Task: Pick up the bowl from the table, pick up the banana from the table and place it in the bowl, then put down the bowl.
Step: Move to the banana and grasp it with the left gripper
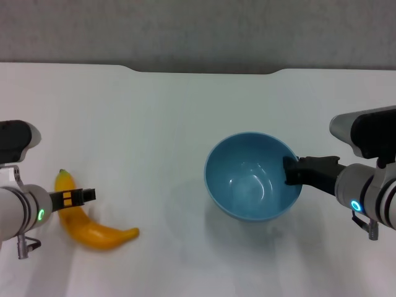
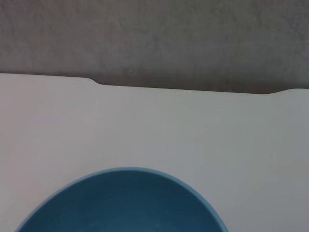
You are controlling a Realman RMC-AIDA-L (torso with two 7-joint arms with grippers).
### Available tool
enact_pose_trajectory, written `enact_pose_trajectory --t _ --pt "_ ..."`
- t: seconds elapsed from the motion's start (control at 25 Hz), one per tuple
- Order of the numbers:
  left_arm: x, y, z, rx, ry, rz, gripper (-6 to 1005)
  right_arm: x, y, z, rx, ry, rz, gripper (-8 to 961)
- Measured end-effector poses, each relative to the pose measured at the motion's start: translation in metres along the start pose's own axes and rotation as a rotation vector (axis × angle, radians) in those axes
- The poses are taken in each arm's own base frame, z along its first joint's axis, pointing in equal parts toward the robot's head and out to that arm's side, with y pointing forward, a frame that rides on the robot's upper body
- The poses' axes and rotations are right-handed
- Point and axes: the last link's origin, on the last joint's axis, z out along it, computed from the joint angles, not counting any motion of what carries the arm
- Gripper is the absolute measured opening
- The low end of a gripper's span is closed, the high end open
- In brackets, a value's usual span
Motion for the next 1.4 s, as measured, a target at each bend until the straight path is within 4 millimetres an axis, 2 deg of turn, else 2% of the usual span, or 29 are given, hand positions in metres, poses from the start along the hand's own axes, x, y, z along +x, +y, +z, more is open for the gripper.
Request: enact_pose_trajectory --t 0.56,1.2,1.4 --pt "-0.010 -0.006 0.012 0.033 -0.037 0.005 894 -0.001 0.001 -0.001 -0.003 -0.004 0.001 34" --pt "-0.010 -0.006 0.012 0.032 -0.041 0.000 891 0.000 0.002 -0.001 -0.005 -0.003 -0.001 35" --pt "-0.010 -0.005 0.012 0.030 -0.040 -0.001 793 0.000 0.002 -0.001 -0.005 -0.004 -0.001 35"
